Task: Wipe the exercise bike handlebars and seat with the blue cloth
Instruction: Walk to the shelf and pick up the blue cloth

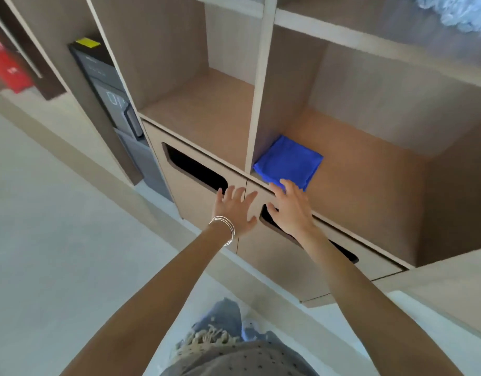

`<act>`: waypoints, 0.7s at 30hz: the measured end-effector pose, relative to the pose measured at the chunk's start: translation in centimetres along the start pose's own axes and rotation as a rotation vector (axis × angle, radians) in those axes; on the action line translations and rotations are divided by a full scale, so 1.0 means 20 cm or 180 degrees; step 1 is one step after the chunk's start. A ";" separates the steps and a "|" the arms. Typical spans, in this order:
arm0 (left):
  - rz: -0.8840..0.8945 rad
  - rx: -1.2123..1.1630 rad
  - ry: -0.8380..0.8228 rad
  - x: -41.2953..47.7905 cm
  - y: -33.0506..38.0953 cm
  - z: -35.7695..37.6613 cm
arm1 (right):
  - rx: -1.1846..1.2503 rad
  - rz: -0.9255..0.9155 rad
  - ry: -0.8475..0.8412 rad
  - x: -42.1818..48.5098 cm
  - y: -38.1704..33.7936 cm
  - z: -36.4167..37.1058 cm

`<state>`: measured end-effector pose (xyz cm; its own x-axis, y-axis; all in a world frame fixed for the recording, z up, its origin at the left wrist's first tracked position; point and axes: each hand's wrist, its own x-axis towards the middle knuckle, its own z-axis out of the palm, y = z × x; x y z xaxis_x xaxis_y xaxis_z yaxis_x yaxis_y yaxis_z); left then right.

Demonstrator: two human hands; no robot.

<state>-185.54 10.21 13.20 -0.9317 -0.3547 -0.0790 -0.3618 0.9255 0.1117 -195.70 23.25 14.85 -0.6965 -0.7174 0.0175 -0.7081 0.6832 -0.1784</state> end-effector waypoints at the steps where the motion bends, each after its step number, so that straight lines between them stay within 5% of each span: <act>1: -0.0021 -0.0014 -0.0019 0.02 0.00 0.00 | -0.0034 -0.0012 -0.0026 0.05 0.01 0.00; 11: 0.0027 0.0069 -0.0092 0.19 -0.06 -0.01 | -0.0077 0.0212 -0.0623 0.55 0.11 0.07; 21: 0.0442 0.0004 -0.0124 0.34 0.10 0.06 | -0.0484 -0.0063 0.0052 0.16 0.36 0.18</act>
<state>-192.57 9.72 11.75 -0.9708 -0.2176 -0.1013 -0.2293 0.9655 0.1230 -202.57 25.40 10.12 -0.6831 -0.7295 0.0357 -0.7303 0.6826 -0.0268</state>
